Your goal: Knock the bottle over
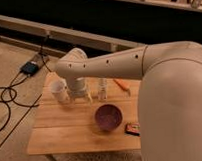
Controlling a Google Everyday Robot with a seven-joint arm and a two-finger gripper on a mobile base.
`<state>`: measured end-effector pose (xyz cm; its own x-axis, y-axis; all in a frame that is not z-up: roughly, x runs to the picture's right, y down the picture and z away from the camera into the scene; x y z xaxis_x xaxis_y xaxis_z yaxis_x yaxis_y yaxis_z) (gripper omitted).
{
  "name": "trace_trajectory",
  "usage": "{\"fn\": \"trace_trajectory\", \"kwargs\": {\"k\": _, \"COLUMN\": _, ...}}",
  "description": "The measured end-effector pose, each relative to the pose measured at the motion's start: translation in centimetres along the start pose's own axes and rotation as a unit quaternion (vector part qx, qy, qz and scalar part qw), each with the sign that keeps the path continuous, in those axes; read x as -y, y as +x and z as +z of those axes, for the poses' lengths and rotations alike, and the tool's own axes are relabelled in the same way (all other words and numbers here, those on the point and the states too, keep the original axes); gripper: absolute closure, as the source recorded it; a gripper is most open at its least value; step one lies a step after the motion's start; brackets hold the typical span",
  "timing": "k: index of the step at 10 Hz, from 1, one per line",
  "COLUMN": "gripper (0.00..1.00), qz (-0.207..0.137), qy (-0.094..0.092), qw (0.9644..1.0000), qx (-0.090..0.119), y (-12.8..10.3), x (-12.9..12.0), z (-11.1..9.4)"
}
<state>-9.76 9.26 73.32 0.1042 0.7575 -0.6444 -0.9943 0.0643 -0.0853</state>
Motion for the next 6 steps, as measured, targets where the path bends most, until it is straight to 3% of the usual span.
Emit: {"fn": "trace_trajectory", "kwargs": {"k": 6, "gripper": 0.35, "qz": -0.014, "qy": -0.018, "qw": 0.9997, "qx": 0.011, "y": -5.2, "x": 2.3, "z": 2.6}}
